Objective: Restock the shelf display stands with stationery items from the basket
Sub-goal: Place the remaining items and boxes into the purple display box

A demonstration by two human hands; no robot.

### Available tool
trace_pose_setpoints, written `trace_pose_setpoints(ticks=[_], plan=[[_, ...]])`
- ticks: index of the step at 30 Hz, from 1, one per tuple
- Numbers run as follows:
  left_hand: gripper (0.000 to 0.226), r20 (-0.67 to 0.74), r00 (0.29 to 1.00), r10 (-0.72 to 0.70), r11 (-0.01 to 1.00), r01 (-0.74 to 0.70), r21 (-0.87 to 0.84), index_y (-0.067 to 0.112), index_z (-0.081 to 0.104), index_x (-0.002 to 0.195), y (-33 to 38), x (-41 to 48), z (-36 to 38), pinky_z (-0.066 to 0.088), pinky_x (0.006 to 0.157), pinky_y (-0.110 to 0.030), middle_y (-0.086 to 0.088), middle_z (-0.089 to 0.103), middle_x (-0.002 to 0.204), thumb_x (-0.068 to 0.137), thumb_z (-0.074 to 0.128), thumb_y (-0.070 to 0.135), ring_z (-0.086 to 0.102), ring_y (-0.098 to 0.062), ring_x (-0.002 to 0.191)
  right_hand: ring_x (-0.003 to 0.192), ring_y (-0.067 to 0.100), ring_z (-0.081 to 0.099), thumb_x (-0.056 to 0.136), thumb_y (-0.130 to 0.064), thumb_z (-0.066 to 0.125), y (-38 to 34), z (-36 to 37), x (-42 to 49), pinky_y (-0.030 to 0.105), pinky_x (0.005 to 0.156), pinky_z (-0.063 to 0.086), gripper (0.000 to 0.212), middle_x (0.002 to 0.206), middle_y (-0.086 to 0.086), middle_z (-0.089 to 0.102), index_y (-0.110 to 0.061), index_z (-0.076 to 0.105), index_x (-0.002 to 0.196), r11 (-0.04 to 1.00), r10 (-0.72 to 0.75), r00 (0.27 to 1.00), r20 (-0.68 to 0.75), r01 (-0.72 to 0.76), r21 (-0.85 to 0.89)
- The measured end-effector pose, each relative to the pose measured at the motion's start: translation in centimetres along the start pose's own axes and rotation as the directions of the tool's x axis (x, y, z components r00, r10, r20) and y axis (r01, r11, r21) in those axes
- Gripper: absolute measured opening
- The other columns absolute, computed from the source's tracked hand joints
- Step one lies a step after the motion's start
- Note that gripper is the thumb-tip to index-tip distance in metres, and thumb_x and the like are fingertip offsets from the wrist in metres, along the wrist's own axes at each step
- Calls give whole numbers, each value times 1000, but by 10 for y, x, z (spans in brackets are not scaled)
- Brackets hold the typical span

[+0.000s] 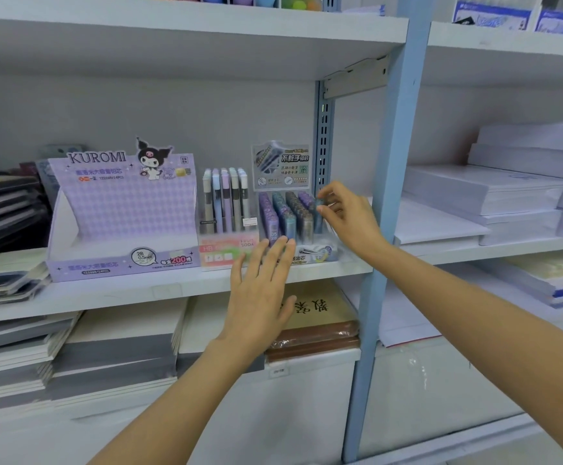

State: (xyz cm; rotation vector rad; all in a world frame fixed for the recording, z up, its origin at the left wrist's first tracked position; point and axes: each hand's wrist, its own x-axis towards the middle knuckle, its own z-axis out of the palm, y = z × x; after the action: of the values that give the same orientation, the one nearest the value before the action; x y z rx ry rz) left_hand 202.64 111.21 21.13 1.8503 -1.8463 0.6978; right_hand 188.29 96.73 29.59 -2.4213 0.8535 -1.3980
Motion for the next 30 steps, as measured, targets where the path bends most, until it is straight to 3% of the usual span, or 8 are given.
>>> trace_pose_setpoints(ticks=[4,10,13,17,19,22,26,30], plan=[[84,-14,1000,-5,1000,5,-5,19,15,155,1,0,2,13,117,-49,0,22,160,87,62,34,18,-24,147,95,14,58,96,-15,57,10,6,-4,40,87,52,20,108,5,64,-10,66,112,995,-18,1000,22,20,-98],[81,-27,1000,14,997,-16,-82,20,13,155,1,-1,-3,7,119,-46,2,14,162,90,59,31,8,-22,149,117,18,51,98,-20,52,5,1,-36,34,99,43,40,127,5,53,-15,49,138,997,-43,999,21,44,-64],[72,-128,992,-3,982,-22,-190,16,27,152,4,-11,-2,12,117,-47,-4,20,160,89,60,20,13,-29,148,103,15,55,96,-16,53,-8,1,-75,28,87,46,25,113,-1,56,-13,55,121,986,-156,982,-108,162,49],[43,-300,953,-37,960,-50,-276,6,58,123,9,-53,30,36,96,-39,-15,54,125,79,59,7,48,-31,114,76,4,56,93,-14,55,-7,28,-144,17,67,43,7,87,-9,58,-13,61,96,973,-153,985,75,137,186],[29,-198,977,-76,935,1,-355,6,62,108,10,-88,60,41,82,-37,-12,59,106,80,57,6,54,-28,96,66,-1,50,93,-14,58,8,55,-182,17,61,40,6,78,-13,55,-13,63,91,985,-111,959,259,72,157],[18,192,972,-139,856,215,-470,10,65,100,10,-154,111,48,70,-38,-4,60,96,84,61,2,59,-24,87,65,8,56,95,-21,59,39,104,-240,31,62,48,10,77,-8,62,-14,65,91,988,65,836,545,-129,81],[21,686,716,-129,812,473,-341,18,62,111,3,-247,173,44,83,-31,2,61,107,91,54,13,57,-19,102,77,13,60,94,-25,60,76,162,-317,28,72,49,15,91,1,69,-12,66,98,929,248,579,776,-368,-23],[30,867,479,-136,813,554,-179,20,57,122,-2,-313,208,42,93,-28,0,59,127,93,52,26,53,-18,116,84,14,59,89,-34,66,91,206,-392,25,76,46,27,99,6,69,-13,61,105,843,384,295,875,-499,-201]])
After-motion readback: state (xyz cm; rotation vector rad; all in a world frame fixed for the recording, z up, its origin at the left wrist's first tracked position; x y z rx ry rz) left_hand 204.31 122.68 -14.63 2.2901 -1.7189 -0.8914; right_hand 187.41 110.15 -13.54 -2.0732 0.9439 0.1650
